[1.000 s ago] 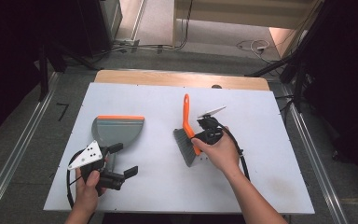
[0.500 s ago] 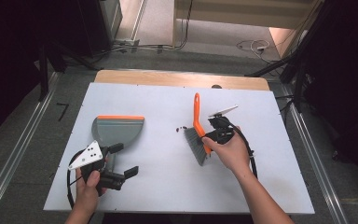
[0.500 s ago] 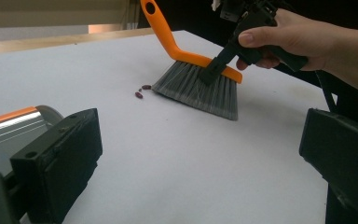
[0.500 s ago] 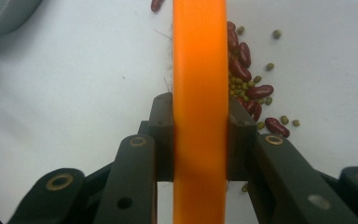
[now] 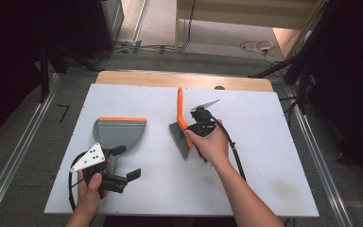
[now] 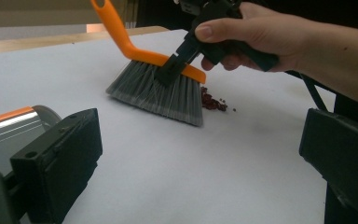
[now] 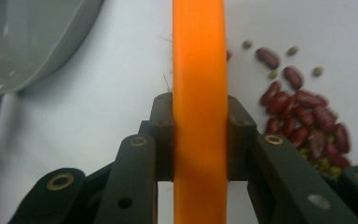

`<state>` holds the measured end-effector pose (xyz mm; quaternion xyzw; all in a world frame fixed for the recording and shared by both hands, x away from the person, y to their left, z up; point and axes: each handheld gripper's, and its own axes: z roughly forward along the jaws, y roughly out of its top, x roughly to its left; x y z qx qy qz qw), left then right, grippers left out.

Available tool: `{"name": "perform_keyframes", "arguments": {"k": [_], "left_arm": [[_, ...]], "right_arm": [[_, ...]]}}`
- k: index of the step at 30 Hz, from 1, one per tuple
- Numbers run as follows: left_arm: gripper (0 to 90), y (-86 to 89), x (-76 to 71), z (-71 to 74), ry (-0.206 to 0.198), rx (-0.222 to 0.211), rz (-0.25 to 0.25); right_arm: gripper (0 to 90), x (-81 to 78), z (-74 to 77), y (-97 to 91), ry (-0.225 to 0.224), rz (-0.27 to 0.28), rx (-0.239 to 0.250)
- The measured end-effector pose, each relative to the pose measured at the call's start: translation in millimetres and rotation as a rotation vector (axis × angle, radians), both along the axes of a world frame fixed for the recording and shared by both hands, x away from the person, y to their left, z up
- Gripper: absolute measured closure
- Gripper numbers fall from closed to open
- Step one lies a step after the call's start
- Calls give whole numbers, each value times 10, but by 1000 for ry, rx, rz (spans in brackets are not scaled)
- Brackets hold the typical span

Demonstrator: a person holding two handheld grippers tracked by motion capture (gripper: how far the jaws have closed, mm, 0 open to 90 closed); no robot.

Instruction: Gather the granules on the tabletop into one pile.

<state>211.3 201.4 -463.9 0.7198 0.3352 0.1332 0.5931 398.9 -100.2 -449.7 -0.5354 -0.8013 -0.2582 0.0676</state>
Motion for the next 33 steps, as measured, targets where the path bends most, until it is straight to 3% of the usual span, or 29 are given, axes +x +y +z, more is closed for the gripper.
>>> {"name": "perform_keyframes", "arguments": {"k": [12,20,23,25,26,28,33], "left_arm": [[2,-22,4,1,2,4,1],[2,-22,7,-3,3,7,1],[2,-18,11,-3,4,6,3],[2,-18,11,-4,4,6,3],[2,-17,11,-4,3,7,3],[2,-14,11,-5,4,7,4],[2,-14,15,-8,7,6,7]], "right_arm": [[685,-3,-30,-476,42,-97,11],[686,-74,-18,-712,31,-102,34],[685,-90,36,-738,-1,-59,44],[685,-95,108,-781,-14,-21,78],[685,-102,155,-795,-39,3,65],[685,-117,252,-821,-77,111,35],[684,-322,454,-843,-246,442,-146]]}}
